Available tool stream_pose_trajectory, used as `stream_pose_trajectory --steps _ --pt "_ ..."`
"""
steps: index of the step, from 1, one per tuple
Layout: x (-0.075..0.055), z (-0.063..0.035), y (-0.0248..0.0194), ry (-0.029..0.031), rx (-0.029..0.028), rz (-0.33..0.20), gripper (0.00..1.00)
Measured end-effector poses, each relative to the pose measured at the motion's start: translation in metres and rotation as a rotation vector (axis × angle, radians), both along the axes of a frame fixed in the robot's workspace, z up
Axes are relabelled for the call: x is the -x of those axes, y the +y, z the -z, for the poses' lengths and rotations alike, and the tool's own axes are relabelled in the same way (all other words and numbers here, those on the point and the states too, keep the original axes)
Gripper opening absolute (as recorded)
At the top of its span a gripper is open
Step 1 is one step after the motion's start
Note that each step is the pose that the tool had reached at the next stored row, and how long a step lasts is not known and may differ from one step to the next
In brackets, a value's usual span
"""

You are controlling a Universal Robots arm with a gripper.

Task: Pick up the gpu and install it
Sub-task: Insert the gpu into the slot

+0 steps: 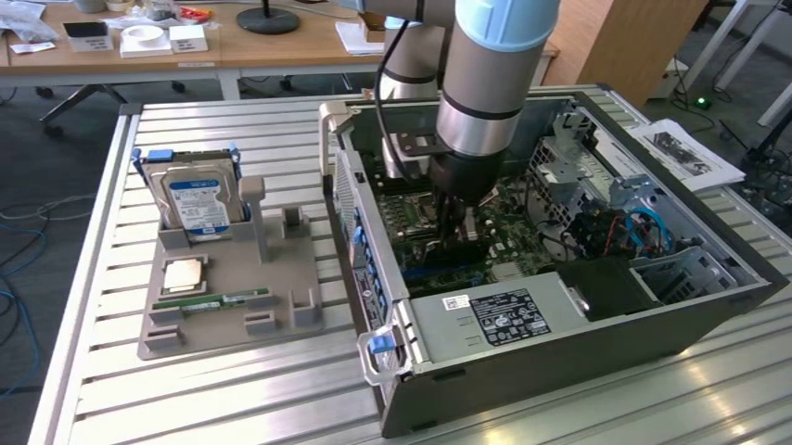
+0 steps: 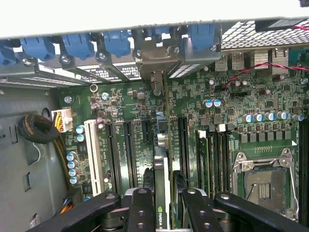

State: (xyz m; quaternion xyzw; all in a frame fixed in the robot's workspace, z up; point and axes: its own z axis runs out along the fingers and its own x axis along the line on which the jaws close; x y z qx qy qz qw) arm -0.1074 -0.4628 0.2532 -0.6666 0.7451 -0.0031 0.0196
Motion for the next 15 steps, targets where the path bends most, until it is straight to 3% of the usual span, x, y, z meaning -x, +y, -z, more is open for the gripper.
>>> stream_pose_trajectory --steps 15 --pt "0.0017 0.0004 0.0000 0.0000 0.0002 0.000 0.27"
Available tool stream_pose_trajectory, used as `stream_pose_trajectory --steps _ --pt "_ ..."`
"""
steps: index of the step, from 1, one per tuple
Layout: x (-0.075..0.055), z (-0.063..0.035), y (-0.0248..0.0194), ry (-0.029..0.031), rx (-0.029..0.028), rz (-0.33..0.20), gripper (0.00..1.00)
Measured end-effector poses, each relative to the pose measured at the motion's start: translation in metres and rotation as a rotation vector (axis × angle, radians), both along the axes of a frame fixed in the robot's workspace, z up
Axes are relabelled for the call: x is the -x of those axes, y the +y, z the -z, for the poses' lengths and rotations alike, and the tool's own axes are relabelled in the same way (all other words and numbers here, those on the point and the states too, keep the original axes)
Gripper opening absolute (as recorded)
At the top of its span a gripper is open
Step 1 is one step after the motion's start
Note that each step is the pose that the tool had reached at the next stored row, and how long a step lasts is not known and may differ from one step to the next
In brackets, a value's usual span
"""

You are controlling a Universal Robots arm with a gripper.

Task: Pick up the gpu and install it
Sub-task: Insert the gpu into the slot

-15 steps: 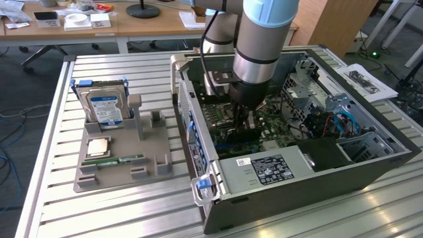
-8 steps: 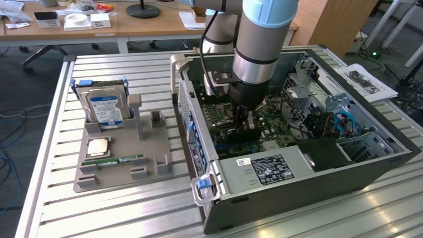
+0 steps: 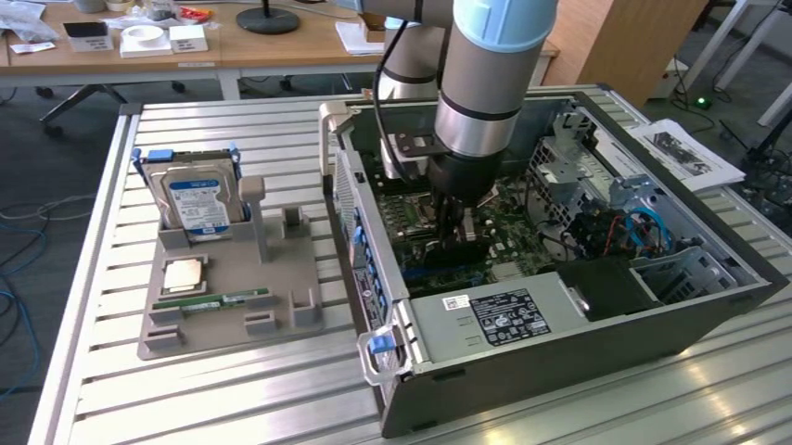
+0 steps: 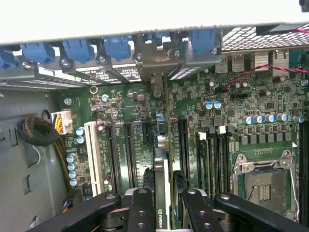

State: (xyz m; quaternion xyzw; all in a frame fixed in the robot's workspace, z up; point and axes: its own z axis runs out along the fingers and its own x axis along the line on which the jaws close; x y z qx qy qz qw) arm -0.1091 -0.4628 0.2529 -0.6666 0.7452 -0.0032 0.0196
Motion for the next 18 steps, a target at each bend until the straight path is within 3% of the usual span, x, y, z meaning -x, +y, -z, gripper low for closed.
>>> stream_pose_trajectory --steps 18 --pt "0.0006 0.0003 0.0000 0.0000 0.0000 0.000 0.27"
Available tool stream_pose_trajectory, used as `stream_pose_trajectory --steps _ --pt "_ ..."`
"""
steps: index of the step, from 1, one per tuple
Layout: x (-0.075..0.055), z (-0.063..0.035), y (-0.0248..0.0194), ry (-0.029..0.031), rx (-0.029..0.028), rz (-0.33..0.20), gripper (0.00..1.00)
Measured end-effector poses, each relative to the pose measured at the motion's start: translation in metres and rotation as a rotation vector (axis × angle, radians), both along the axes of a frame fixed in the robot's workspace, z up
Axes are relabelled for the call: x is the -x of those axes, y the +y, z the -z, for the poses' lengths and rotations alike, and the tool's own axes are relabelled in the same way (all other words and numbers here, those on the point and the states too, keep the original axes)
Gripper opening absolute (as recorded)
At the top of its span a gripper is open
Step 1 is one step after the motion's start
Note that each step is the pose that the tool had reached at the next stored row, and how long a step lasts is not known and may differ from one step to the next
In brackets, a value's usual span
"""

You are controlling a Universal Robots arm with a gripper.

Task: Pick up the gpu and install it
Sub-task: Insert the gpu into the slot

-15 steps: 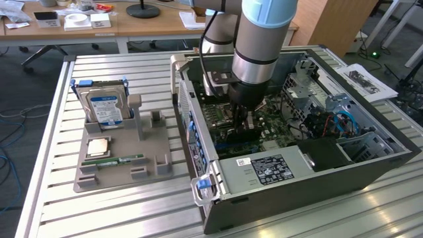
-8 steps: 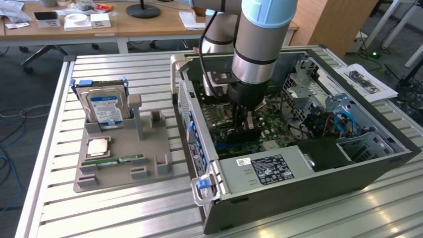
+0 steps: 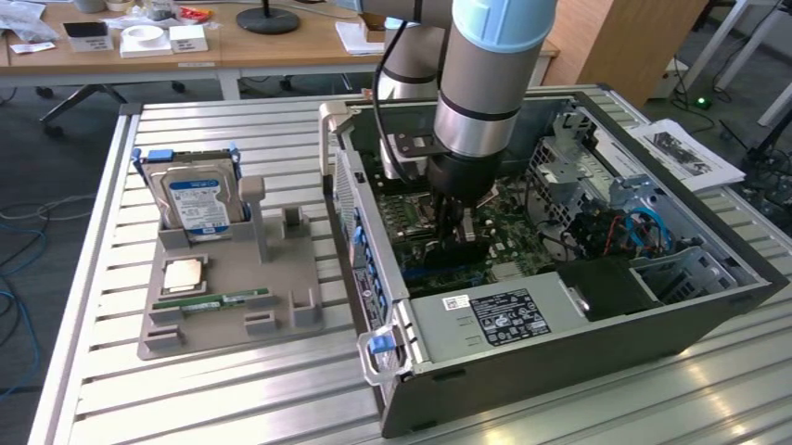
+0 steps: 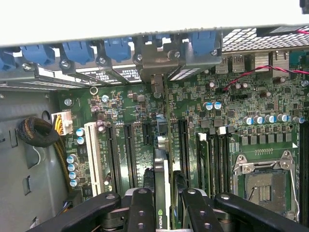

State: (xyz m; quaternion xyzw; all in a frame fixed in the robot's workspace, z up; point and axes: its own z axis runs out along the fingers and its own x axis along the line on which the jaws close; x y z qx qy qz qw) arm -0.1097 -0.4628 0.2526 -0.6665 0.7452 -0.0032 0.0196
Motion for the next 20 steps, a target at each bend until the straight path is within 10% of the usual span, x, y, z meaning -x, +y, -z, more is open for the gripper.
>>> stream_pose_trajectory --steps 20 --pt "0.0005 0.0006 0.0000 0.0000 0.0000 0.000 0.27"
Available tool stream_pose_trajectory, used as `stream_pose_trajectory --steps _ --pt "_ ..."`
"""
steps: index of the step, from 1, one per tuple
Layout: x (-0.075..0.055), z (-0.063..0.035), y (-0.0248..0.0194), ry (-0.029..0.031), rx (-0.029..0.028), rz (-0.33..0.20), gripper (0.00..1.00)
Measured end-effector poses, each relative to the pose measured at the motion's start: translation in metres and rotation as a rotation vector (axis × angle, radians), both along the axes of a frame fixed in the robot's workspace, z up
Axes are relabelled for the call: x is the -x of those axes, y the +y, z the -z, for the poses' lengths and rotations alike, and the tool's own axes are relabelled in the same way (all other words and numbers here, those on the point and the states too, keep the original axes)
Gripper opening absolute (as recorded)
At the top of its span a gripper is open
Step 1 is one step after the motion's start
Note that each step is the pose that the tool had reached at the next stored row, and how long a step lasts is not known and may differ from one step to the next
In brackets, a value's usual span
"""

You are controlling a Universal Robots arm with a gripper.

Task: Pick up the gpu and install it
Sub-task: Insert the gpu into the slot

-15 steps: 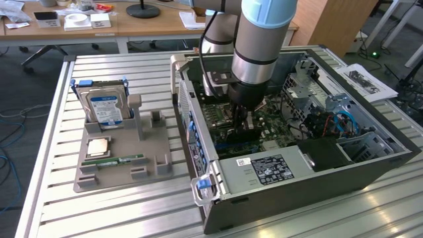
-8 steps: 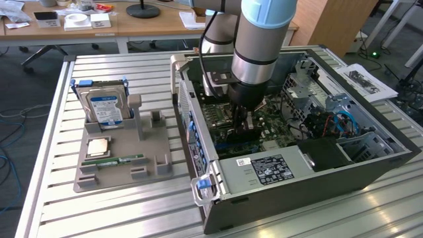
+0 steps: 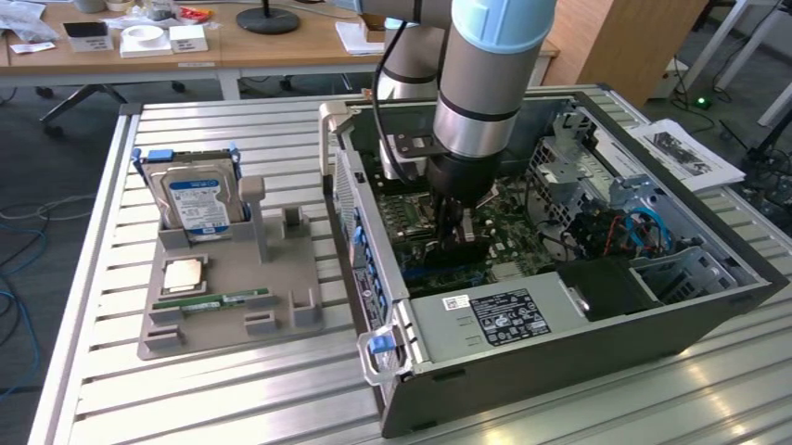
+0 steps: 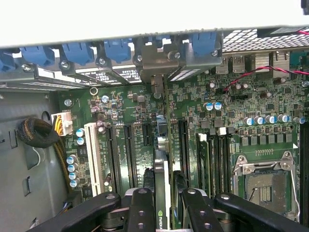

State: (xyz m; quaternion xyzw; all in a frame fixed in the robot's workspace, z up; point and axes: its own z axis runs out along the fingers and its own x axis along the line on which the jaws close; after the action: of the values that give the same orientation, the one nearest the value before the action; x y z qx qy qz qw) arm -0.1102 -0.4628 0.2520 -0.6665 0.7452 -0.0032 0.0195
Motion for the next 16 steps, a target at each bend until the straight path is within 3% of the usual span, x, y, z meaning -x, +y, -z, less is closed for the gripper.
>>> stream_pose_trajectory --steps 9,10,12,13,16 --pt "0.0005 0.0004 0.0001 0.0000 -0.0009 0.001 0.27" --pt "0.0004 0.0004 0.0001 -0.0003 -0.0007 0.001 0.33" --pt "0.0000 0.0001 0.0000 -0.0001 -0.0002 0.000 0.33" --pt "0.0001 0.0001 0.0000 -0.0001 -0.0002 0.000 0.40" --pt "0.0001 0.0000 0.0000 0.0000 -0.0001 0.000 0.40"
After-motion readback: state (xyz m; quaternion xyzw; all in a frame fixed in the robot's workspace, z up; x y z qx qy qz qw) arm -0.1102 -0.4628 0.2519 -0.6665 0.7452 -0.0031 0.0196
